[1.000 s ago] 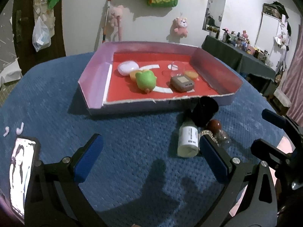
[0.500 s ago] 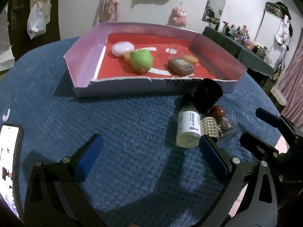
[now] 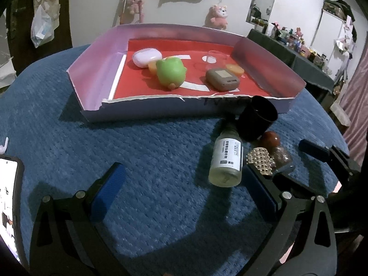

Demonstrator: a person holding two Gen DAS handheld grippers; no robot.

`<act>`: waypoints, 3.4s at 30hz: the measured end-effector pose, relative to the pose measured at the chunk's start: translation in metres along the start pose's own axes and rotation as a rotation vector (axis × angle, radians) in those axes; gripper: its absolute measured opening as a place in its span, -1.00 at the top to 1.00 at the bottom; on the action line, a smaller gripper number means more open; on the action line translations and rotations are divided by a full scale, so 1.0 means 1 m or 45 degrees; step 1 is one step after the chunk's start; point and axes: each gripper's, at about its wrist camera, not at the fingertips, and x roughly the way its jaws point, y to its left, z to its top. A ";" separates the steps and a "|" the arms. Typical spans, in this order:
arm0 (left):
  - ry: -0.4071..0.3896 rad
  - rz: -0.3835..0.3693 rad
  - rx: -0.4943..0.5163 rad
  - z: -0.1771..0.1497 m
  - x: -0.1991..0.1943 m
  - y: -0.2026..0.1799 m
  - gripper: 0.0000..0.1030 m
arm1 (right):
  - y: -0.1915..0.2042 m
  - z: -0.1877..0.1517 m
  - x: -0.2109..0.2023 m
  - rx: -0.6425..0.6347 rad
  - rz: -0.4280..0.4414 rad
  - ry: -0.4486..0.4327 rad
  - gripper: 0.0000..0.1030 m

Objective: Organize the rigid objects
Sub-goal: 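Grasp the white bottle with left tool while right tool grasps the glass jar with red ball top, then lift the white bottle with left tool while right tool lifts the jar toward the tray, then carry the white bottle with left tool while right tool carries the glass jar into the tray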

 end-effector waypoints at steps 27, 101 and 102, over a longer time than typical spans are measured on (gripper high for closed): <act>-0.004 -0.164 0.124 0.008 0.009 -0.026 0.48 | -0.028 0.019 0.019 0.231 0.227 0.063 0.20; -0.069 -0.268 0.086 0.074 -0.016 -0.007 0.48 | -0.023 0.095 0.001 0.123 0.448 -0.009 0.21; -0.058 -0.273 0.083 0.075 -0.012 -0.007 0.48 | -0.023 0.097 0.005 0.122 0.447 -0.002 0.21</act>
